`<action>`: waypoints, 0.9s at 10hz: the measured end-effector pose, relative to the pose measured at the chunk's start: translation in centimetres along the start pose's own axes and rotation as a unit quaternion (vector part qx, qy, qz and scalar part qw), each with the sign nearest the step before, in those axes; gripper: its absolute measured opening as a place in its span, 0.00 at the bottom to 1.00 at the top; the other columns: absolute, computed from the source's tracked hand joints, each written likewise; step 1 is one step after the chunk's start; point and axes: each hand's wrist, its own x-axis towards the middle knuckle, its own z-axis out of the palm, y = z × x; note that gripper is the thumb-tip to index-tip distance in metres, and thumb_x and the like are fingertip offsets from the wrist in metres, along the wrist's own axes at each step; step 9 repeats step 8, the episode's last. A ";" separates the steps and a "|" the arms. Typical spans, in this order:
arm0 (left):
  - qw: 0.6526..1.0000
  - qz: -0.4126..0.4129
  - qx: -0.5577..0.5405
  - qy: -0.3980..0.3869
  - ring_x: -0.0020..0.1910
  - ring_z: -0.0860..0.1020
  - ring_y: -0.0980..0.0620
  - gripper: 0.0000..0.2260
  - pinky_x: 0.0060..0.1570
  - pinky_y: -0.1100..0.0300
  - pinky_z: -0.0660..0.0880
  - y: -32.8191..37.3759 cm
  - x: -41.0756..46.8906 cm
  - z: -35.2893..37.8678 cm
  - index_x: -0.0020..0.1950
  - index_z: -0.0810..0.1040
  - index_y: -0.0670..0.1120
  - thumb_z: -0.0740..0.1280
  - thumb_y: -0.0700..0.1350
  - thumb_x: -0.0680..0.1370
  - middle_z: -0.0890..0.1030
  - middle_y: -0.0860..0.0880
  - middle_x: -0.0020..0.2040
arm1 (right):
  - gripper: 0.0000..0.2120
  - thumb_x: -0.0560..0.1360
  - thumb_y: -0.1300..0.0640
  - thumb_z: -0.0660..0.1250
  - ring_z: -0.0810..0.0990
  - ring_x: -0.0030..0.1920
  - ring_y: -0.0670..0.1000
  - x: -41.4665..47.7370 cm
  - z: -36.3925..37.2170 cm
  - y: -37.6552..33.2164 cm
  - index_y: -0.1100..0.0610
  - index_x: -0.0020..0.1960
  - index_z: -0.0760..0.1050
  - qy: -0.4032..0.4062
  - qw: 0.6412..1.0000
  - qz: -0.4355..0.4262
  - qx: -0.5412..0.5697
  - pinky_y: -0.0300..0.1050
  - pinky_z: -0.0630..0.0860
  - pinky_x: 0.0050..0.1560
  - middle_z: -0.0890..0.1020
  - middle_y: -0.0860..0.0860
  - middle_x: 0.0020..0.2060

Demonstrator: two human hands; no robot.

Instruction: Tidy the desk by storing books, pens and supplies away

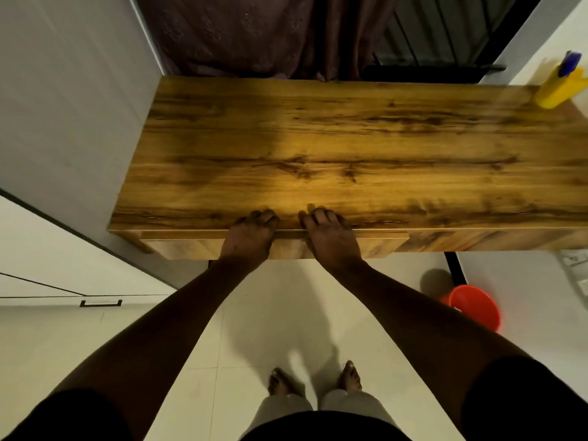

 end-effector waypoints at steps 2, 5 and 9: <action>1.000 -0.010 0.027 0.010 0.53 0.80 0.45 0.17 0.36 0.52 0.79 0.6 0.9 -0.4 0.61 0.78 0.47 0.71 0.42 0.72 0.80 0.48 0.59 | 0.19 0.82 0.53 0.62 0.77 0.60 0.58 0.9 0.6 -0.6 0.52 0.72 0.72 0.053 0.998 0.000 -0.023 0.55 0.75 0.61 0.78 0.55 0.61; 0.998 0.001 0.063 0.012 0.53 0.79 0.43 0.21 0.34 0.51 0.79 1.1 0.8 0.1 0.63 0.76 0.45 0.73 0.41 0.70 0.79 0.46 0.61 | 0.17 0.82 0.55 0.62 0.78 0.58 0.60 1.0 1.4 -0.9 0.54 0.70 0.74 0.086 0.996 0.002 -0.037 0.60 0.74 0.64 0.79 0.56 0.60; 0.995 -0.042 -0.092 -0.010 0.53 0.80 0.48 0.18 0.48 0.54 0.79 0.9 2.1 -3.2 0.60 0.78 0.52 0.64 0.61 0.78 0.82 0.50 0.56 | 0.23 0.80 0.40 0.56 0.77 0.62 0.60 2.0 -3.3 0.0 0.52 0.67 0.73 -0.093 0.994 0.036 0.050 0.56 0.71 0.65 0.79 0.55 0.64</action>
